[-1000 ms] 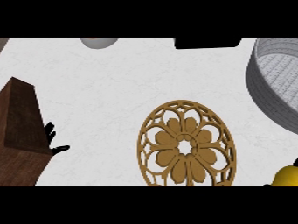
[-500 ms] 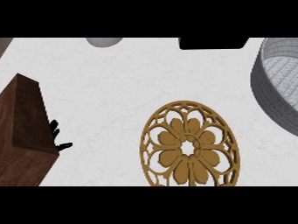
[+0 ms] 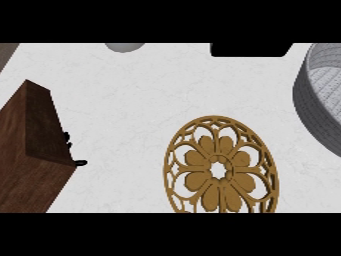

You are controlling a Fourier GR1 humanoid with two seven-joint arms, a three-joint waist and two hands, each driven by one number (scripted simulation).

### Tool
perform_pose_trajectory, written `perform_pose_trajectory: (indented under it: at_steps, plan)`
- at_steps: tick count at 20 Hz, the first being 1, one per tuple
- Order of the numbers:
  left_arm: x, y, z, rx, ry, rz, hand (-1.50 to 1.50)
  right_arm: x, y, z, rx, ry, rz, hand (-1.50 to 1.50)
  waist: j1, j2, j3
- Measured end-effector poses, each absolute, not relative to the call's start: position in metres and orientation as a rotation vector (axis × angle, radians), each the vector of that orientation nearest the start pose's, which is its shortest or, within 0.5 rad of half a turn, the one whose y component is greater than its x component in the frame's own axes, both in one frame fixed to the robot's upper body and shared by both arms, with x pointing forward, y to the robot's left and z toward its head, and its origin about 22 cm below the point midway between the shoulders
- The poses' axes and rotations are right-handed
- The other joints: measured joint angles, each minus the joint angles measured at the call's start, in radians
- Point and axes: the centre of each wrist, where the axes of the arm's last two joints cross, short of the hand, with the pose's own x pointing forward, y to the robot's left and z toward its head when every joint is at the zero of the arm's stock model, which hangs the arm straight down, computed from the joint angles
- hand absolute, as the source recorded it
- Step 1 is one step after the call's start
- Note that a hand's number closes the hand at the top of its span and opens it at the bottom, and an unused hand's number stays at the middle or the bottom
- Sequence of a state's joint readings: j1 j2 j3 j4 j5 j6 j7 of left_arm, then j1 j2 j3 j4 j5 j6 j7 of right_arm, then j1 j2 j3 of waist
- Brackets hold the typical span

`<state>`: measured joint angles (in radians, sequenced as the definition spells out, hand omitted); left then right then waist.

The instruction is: Pick the lemon from the placemat and place it in the basket

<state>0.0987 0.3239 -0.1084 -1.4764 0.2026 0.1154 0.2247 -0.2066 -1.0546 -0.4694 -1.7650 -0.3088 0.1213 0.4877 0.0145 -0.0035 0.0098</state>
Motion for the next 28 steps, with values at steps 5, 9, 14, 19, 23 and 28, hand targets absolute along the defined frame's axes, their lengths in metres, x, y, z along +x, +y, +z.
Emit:
perform_pose_trajectory:
  at_steps: [5,9,14,19,23,28]
  plan:
    - [0.216,0.292,-0.025,0.151,-1.140,-0.039,0.00,0.248,-0.432,0.303,-0.820,-1.620,0.327,1.50,0.012,0.002,0.000]
    - [0.218,0.291,-0.026,0.151,-1.144,-0.043,0.00,0.271,-0.444,0.281,-0.782,-1.609,0.297,1.50,0.018,0.002,0.001]
    - [0.216,0.291,-0.026,0.147,-1.145,-0.044,0.00,0.291,-0.463,0.256,-0.673,-1.598,0.199,1.50,0.016,0.001,0.001]
    - [0.214,0.293,-0.028,0.147,-1.157,-0.042,0.00,0.305,-0.479,0.228,-0.632,-1.593,0.166,1.50,0.012,0.000,0.002]
    - [0.214,0.292,-0.025,0.150,-1.141,-0.042,0.00,0.309,-0.490,0.212,-0.676,-1.559,0.167,1.50,0.010,0.001,0.001]
    - [0.212,0.289,-0.023,0.133,-1.141,-0.046,0.00,0.305,-0.510,0.196,-0.854,-1.477,0.232,-1.50,0.017,0.005,0.001]
